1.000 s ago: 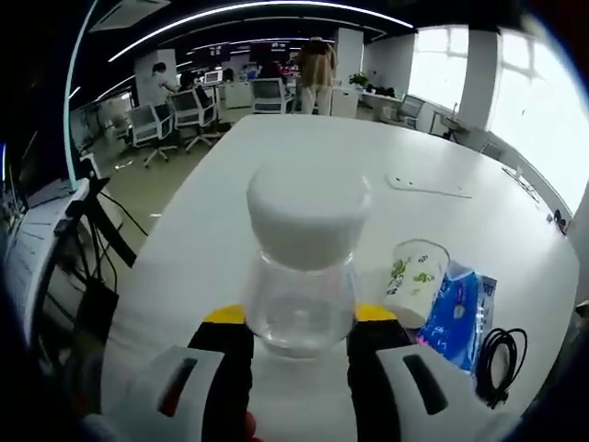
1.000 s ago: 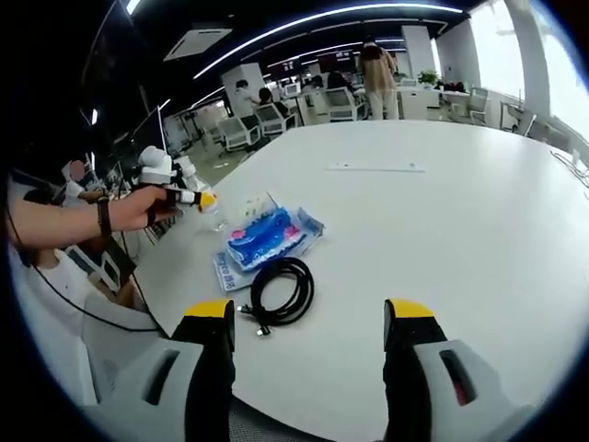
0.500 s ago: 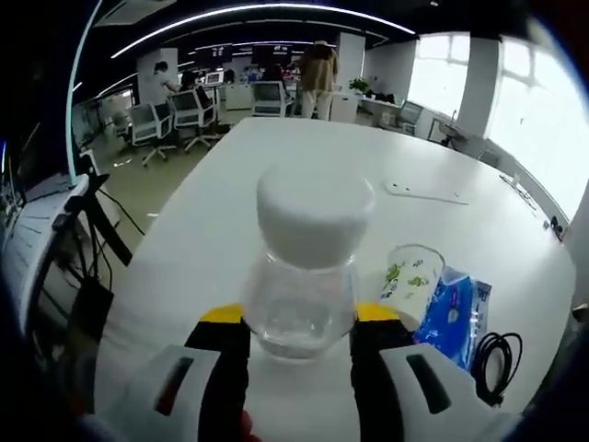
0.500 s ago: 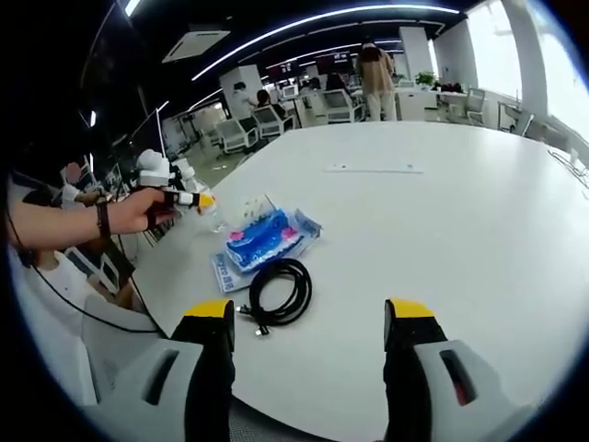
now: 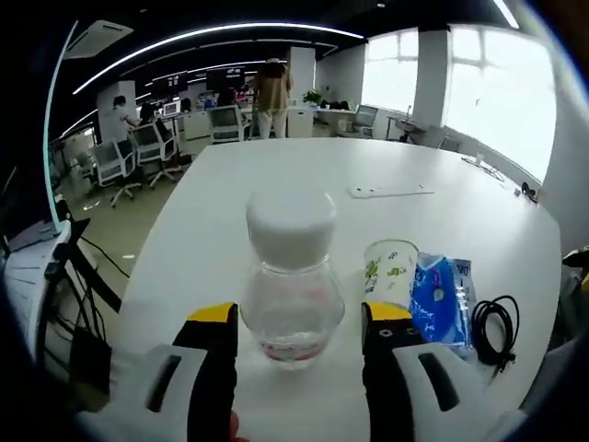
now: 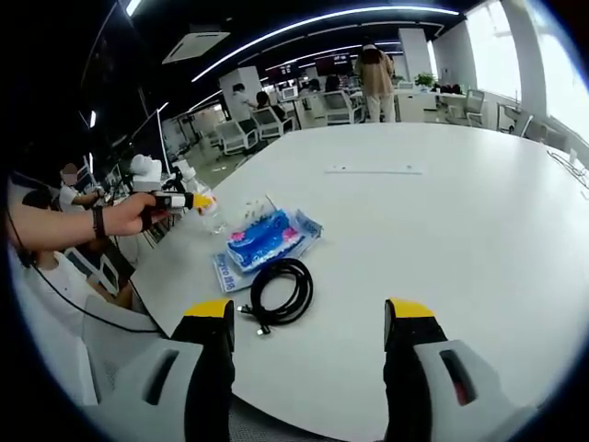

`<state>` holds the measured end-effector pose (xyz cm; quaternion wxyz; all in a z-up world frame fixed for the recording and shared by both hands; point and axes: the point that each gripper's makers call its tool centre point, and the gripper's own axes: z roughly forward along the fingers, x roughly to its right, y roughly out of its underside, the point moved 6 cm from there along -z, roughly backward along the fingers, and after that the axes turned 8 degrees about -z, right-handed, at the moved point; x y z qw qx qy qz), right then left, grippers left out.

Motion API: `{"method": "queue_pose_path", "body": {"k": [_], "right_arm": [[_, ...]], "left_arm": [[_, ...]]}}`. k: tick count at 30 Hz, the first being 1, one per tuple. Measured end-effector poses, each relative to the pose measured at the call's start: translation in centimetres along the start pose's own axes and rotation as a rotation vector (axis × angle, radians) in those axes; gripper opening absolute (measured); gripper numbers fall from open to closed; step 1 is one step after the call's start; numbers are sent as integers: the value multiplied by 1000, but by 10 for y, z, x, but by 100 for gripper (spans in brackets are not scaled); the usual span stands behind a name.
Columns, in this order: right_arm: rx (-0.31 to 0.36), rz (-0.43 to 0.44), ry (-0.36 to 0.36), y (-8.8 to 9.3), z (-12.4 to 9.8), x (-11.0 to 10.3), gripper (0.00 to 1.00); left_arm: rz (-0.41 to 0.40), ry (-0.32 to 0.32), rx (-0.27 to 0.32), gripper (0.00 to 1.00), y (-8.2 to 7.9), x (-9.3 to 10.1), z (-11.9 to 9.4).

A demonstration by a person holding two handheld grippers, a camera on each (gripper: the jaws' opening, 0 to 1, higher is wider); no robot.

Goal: Arrange the tabletop items into an orderly group along one side of the table until the central work area is clear of visible clutter.

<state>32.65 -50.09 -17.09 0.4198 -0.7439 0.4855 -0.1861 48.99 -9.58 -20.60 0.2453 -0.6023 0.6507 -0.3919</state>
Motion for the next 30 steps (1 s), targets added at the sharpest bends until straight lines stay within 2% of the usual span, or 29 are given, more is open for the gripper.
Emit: {"method": "queue_pose_path", "body": {"k": [3, 7, 12, 22, 30], "right_arm": [[-2, -1, -1, 1, 0, -1, 65], [2, -2, 2, -1, -1, -1, 65], [8, -3, 9, -3, -2, 1, 65], [6, -2, 9, -2, -3, -1, 65], [13, -3, 10, -5, -4, 0, 65]], "left_arm": [[3, 9, -4, 49, -1, -2, 1], [13, 11, -2, 40, -2, -2, 1], [-5, 6, 9, 39, -2, -1, 1], [-85, -114, -8, 38, -3, 6, 3], [-103, -158, -30, 38, -3, 8, 4]]}}
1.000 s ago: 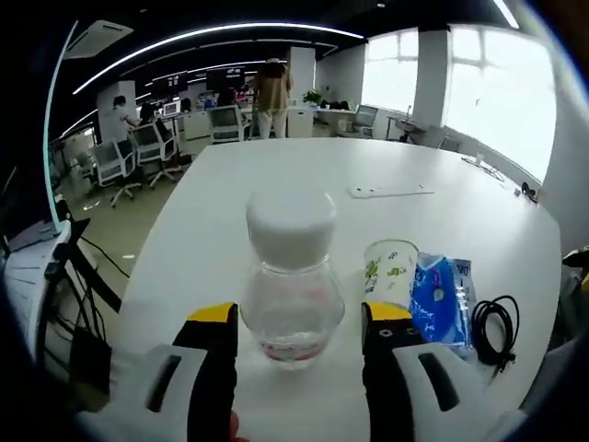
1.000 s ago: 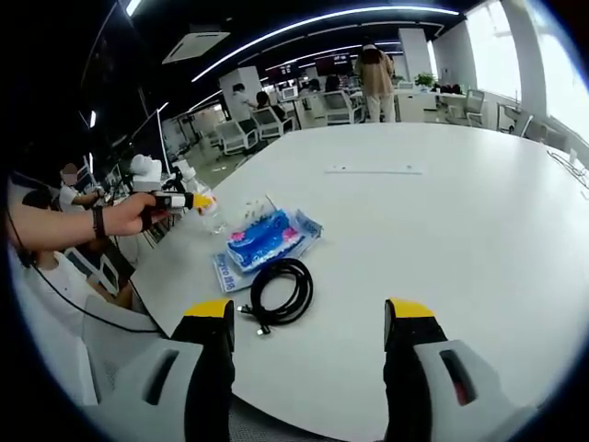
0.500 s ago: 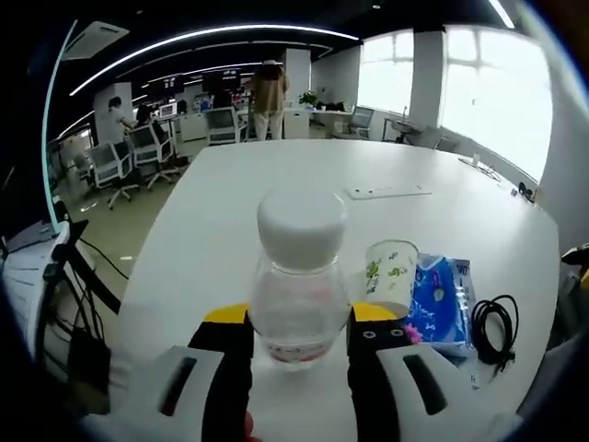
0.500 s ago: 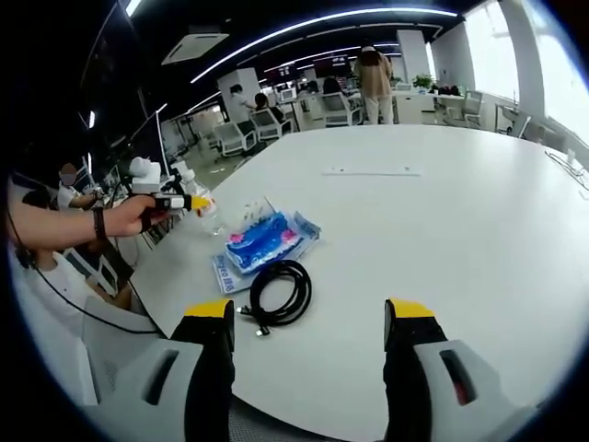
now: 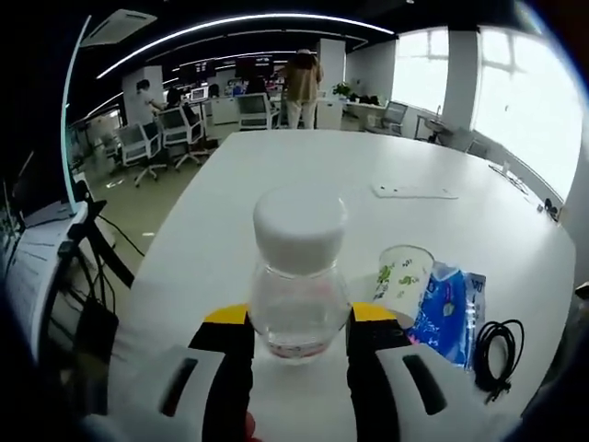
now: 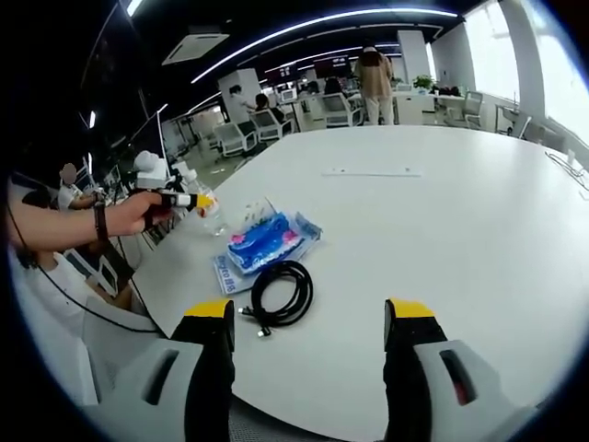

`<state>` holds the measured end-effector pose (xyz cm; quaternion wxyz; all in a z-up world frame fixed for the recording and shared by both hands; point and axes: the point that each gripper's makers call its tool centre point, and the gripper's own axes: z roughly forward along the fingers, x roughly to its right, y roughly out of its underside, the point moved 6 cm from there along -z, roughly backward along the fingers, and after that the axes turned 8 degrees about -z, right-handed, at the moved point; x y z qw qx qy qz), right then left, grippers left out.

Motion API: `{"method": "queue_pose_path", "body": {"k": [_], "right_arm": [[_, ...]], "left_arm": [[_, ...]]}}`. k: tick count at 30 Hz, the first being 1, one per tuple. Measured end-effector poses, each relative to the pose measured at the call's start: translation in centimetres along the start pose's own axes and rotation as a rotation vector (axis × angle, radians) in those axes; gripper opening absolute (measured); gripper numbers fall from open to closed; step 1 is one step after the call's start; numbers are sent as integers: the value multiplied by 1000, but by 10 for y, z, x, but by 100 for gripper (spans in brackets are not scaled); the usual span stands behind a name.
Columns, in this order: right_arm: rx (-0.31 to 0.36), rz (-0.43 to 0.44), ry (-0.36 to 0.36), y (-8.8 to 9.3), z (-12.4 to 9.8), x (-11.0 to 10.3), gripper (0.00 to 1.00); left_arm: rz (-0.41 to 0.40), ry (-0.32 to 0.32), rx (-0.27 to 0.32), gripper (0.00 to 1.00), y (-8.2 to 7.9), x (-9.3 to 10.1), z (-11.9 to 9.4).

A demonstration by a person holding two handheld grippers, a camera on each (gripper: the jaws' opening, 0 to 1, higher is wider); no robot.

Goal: Arrange the tabletop items into an orderly group along one side of the table until the central work area is clear of visible clutter.

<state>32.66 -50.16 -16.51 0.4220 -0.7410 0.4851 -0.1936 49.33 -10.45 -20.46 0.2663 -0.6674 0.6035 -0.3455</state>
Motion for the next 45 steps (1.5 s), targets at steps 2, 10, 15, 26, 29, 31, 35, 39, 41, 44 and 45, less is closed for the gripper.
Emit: {"method": "queue_pose_path", "body": {"k": [2, 10, 15, 26, 29, 31, 35, 39, 41, 44, 45], "right_arm": [[2, 0, 0, -1, 0, 0, 65], [2, 2, 3, 1, -2, 1, 65], [9, 9, 8, 1, -4, 3, 66], [26, 22, 29, 3, -12, 8, 66], [26, 23, 27, 5, -12, 5, 66], [27, 23, 23, 6, -12, 3, 66], [29, 22, 18, 8, -12, -1, 66], [33, 21, 14, 9, -12, -3, 66], [34, 21, 12, 9, -12, -3, 66], [36, 21, 10, 10, -12, -4, 66], [36, 21, 10, 10, -12, -4, 66]], "left_arm": [[-6, -5, -1, 38, 0, 0, 0], [-19, -6, -15, 39, 0, 1, -1], [11, 10, -34, 39, 0, 1, -1], [12, 43, -24, 46, 6, 1, -16], [6, 43, -23, 46, 9, -2, -21], [1, 47, -20, 45, 10, -3, -25], [3, 49, -17, 45, 13, -5, -32], [9, 53, -15, 45, 17, -5, -42], [4, 56, -14, 45, 18, -5, -45], [7, 60, -9, 45, 21, -4, -50], [8, 62, -9, 45, 22, -4, -52]]}}
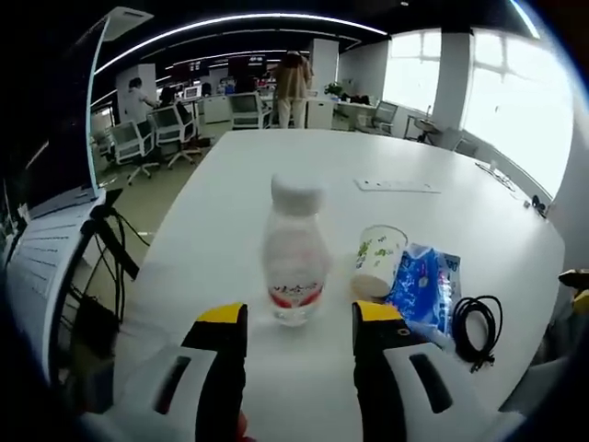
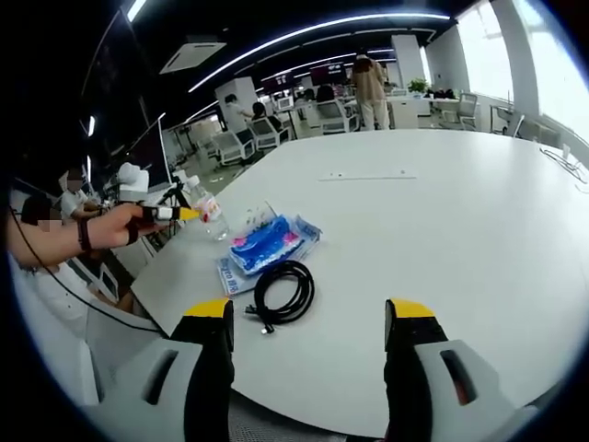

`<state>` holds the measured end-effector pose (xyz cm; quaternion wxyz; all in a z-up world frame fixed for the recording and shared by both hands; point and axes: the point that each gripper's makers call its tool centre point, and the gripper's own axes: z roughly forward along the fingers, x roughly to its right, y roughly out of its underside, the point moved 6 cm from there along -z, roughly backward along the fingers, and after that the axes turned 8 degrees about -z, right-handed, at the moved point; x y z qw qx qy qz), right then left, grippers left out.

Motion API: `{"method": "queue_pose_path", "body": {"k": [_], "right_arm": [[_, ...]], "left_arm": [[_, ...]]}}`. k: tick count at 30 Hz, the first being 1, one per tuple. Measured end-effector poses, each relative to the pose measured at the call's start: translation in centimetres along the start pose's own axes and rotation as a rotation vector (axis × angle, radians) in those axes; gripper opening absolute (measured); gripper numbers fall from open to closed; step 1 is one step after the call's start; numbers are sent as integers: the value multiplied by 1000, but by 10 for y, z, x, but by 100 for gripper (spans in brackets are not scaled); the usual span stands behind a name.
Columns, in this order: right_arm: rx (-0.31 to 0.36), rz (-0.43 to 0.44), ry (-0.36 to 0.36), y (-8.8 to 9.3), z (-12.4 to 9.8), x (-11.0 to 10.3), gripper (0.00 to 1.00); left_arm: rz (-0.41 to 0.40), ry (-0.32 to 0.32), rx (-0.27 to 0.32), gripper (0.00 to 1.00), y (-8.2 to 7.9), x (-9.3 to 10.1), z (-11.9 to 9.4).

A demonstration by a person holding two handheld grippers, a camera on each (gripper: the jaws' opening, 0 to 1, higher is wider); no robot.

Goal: Arrange the tabletop items into an orderly group along one side of the table until the central work area is clear of visible clutter.

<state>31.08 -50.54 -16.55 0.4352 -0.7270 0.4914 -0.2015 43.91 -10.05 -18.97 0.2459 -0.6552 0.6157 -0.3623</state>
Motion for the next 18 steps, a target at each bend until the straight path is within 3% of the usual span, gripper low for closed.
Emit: {"method": "queue_pose_path", "body": {"k": [18], "right_arm": [[11, -2, 2, 3, -5, 0, 65]], "left_arm": [[28, 29, -7, 45, 16, 10, -20]]}}
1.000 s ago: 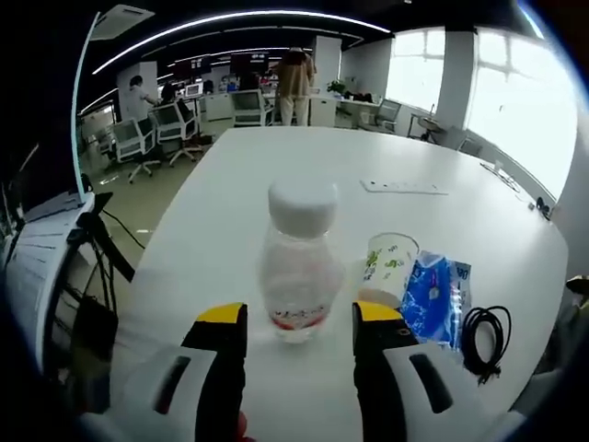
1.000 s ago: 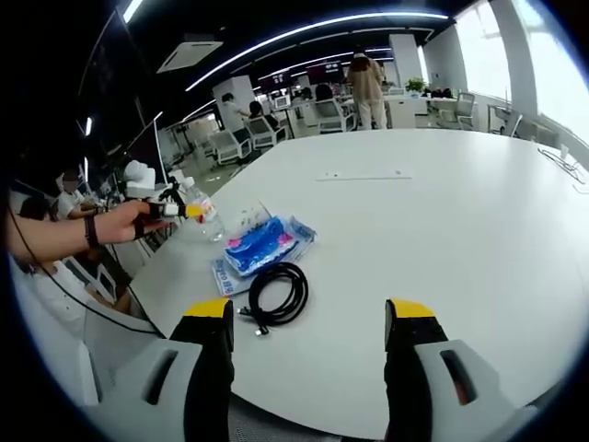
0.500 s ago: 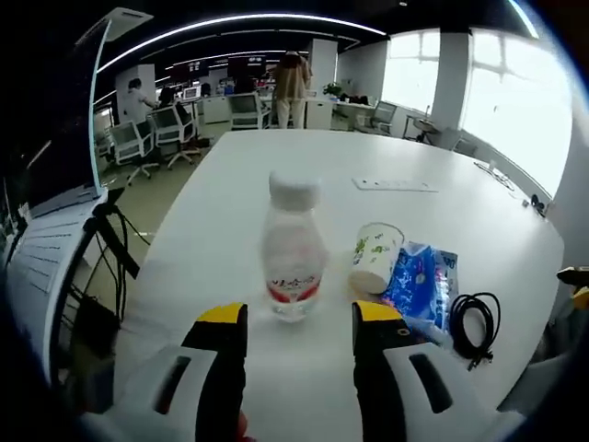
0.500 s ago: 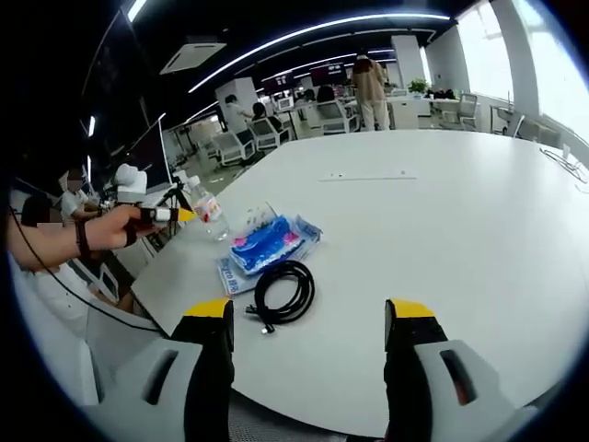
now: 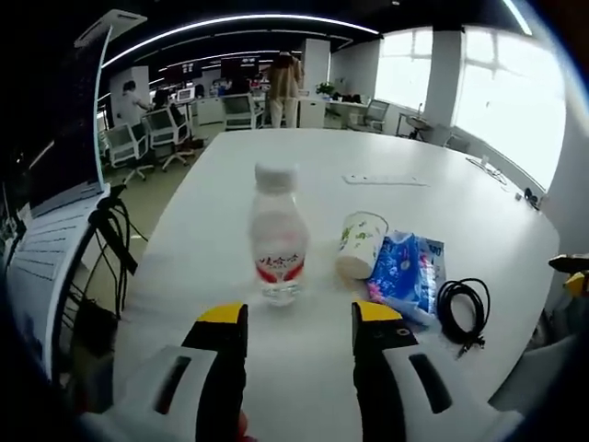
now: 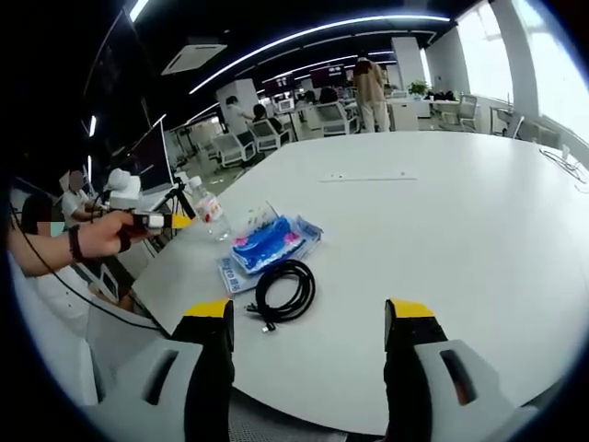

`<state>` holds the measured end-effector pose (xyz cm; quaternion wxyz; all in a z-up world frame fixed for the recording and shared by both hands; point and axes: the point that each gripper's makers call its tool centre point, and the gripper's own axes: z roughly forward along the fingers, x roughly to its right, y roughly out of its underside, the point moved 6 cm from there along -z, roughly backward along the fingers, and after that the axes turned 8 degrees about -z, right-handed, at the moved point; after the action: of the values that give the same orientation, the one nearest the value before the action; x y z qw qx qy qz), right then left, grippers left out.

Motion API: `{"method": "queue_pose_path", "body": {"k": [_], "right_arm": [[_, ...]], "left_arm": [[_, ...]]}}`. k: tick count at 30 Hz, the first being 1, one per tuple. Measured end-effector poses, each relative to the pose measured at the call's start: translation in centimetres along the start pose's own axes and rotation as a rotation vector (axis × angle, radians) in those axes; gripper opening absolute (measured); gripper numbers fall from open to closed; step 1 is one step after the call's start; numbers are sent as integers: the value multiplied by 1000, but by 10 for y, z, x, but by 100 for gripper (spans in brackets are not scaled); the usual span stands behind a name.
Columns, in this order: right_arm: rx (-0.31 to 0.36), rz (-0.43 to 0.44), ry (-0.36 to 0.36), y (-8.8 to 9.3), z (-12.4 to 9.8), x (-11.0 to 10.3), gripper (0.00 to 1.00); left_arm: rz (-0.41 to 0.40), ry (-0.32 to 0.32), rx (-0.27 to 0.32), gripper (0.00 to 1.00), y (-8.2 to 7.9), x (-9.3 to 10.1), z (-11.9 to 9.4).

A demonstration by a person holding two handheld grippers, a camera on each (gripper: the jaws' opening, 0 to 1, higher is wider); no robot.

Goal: Arrange the tabletop items into an orderly group along one side of the table until the central work area is clear of visible clutter.

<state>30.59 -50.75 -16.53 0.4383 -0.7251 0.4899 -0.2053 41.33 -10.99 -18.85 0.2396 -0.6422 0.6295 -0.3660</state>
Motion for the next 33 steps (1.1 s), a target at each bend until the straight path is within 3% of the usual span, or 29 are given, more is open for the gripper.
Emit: {"method": "queue_pose_path", "body": {"k": [33], "right_arm": [[-2, 2, 2, 3, -4, 4, 65]], "left_arm": [[85, 132, -23, 45, 11, 50, -1]]}}
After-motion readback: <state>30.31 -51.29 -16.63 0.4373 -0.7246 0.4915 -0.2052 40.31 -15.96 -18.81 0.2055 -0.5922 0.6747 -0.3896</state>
